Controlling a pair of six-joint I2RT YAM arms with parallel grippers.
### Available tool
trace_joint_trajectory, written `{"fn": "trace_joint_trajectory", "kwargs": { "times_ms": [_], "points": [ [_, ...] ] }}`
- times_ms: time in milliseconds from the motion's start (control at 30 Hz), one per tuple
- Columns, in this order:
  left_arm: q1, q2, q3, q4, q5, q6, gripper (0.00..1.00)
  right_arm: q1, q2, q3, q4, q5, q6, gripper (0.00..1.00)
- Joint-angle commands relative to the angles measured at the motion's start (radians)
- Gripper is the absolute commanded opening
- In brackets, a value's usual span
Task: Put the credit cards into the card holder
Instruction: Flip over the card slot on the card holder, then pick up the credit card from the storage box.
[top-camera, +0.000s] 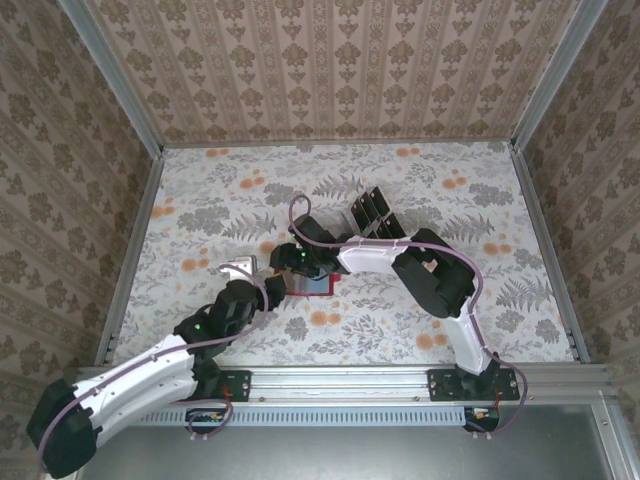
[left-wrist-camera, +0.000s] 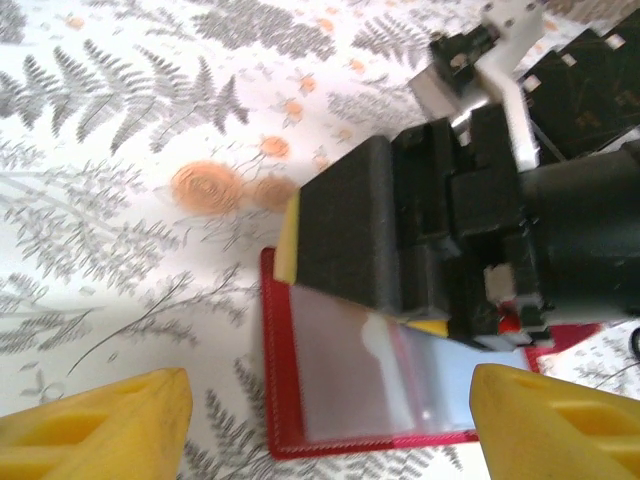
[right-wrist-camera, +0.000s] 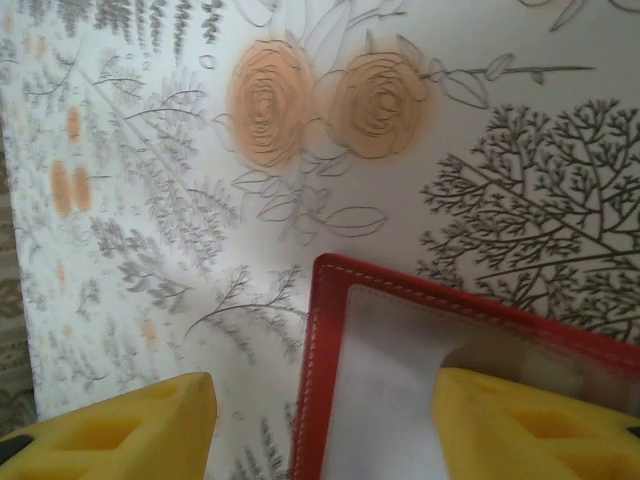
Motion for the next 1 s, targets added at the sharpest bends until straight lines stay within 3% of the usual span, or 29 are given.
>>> {"fn": "trace_joint_trajectory", "kwargs": {
  "times_ms": [0, 200, 333, 533, 733, 967],
  "points": [
    [0.002, -0.025, -0.022, -0.073, -0.026, -0.045, 0.75, 0.003, 0.008, 0.016, -0.067, -0.009, 0.003, 0.62],
    [0.015, 0.014, -0.009, -0.039, 0.001, -0.041, 0.78, -0.008, -0.077, 0.054, -0.081, -0.069, -0.065, 0.62],
    [0.038, 0.063, 0.037, -0.037, 0.030, -0.009, 0.81, -0.026, -0.206, 0.068, -0.195, -0.044, -0.163, 0.62],
    [0.096, 0.154, 0.121, -0.035, 0.081, 0.045, 0.83, -0.086, -0.379, 0.069, -0.519, 0.170, -0.347, 0.61],
    [0.165, 0.243, 0.213, -0.084, 0.096, 0.059, 0.87, -0.125, -0.444, 0.043, -0.770, 0.426, -0.505, 0.58],
    [0.221, 0.334, 0.286, -0.110, 0.111, 0.105, 0.96, -0.125, -0.406, 0.006, -0.843, 0.592, -0.586, 0.40]
  ]
}}
